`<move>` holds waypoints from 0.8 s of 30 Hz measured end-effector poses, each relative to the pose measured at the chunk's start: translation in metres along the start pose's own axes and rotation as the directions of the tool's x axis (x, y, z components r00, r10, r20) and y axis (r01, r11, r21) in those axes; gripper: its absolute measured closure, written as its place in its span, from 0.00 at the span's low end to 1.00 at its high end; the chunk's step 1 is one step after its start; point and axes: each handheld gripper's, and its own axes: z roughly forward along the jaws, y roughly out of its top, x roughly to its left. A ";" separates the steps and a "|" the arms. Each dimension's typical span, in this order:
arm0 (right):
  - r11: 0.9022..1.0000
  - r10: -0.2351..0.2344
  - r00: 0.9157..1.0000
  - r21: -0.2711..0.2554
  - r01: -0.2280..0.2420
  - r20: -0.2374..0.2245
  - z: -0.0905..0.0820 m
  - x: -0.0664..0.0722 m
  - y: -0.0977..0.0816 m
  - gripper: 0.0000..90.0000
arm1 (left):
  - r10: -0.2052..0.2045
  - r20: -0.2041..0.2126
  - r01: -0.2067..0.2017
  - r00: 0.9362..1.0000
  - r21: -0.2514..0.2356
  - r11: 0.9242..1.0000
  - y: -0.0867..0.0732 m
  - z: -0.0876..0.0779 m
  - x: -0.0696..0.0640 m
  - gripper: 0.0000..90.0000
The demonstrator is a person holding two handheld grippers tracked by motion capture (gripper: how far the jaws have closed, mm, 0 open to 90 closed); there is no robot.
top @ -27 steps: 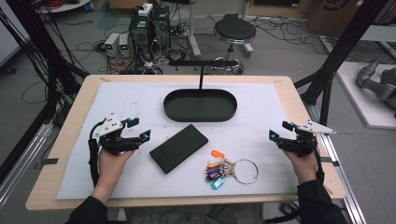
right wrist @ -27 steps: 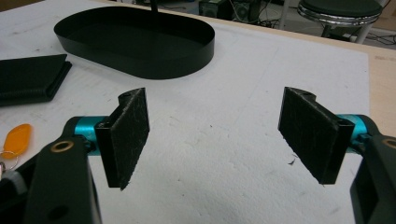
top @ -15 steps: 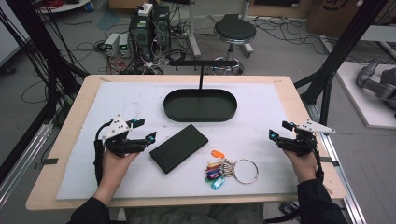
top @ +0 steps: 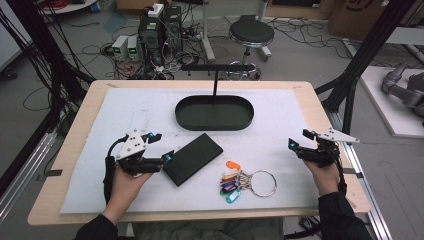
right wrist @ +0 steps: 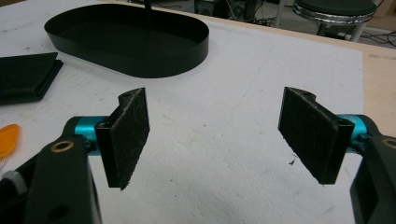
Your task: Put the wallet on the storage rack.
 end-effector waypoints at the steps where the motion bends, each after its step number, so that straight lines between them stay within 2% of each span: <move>1: 1.000 -0.001 1.000 0.000 0.001 0.001 0.000 0.000 0.000 0.28 | -0.002 0.004 0.002 1.000 -0.005 1.000 -0.002 -0.001 -0.003 0.33; 7: 1.000 0.004 1.000 -0.002 -0.004 0.005 0.001 0.001 0.001 0.28 | 0.005 0.008 -0.005 1.000 0.013 1.000 -0.011 -0.005 -0.014 0.33; 10: 1.000 -0.003 1.000 -0.002 0.003 0.005 0.003 0.001 0.002 0.28 | 0.022 0.007 -0.022 1.000 0.022 0.999 -0.011 -0.004 -0.019 0.33; 13: 1.000 -0.003 1.000 0.001 0.003 0.004 0.006 0.002 0.003 0.28 | 0.015 0.019 -0.015 1.000 0.034 0.999 -0.013 -0.002 -0.024 0.33; 19: 1.000 -0.011 1.000 0.001 0.011 0.008 0.010 0.001 0.004 0.28 | 0.068 0.044 -0.072 0.997 0.086 0.994 -0.016 0.002 -0.033 0.33; 24: 1.000 -0.008 1.000 -0.002 0.008 0.008 0.012 0.001 0.004 0.28 | 0.120 0.072 -0.129 0.990 0.134 0.983 -0.019 0.006 -0.042 0.36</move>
